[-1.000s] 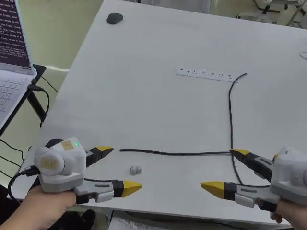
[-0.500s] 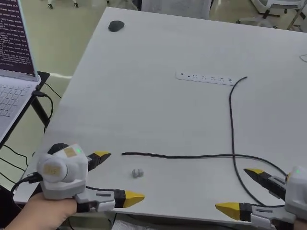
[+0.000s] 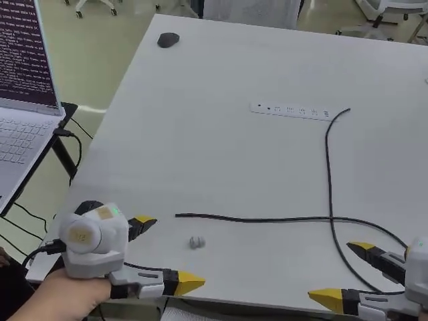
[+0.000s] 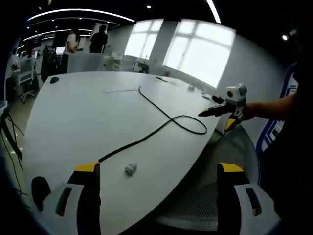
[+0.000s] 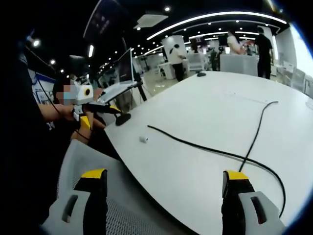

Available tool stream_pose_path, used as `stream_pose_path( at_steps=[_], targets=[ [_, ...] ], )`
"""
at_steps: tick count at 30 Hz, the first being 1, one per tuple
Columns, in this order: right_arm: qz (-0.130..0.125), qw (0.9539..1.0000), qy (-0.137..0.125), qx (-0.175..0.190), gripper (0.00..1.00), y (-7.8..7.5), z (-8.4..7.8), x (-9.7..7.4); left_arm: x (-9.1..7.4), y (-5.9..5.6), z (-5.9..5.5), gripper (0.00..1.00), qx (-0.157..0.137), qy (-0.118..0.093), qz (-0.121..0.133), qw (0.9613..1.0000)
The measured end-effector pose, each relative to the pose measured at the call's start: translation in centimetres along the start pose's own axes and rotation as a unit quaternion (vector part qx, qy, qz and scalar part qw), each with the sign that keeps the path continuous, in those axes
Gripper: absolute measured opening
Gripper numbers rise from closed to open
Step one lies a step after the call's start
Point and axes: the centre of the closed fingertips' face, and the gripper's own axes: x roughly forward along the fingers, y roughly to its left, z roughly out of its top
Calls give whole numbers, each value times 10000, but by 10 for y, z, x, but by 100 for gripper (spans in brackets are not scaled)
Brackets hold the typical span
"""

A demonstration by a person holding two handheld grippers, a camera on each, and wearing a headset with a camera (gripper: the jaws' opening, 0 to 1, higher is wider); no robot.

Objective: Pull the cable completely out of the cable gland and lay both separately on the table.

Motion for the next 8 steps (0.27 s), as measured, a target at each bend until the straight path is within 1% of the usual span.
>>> stream_pose_path(
  at_steps=[2, 8],
  targets=[
    [14, 10000, 16, 33, 99, 0, -1, 0, 1, -1, 0, 99, -15, 10, -8, 10000],
    [51, 9999, 128, -31, 99, 1, -6, 0, 3, -1, 2, 99, -55, -26, 39, 10000]
  ],
)
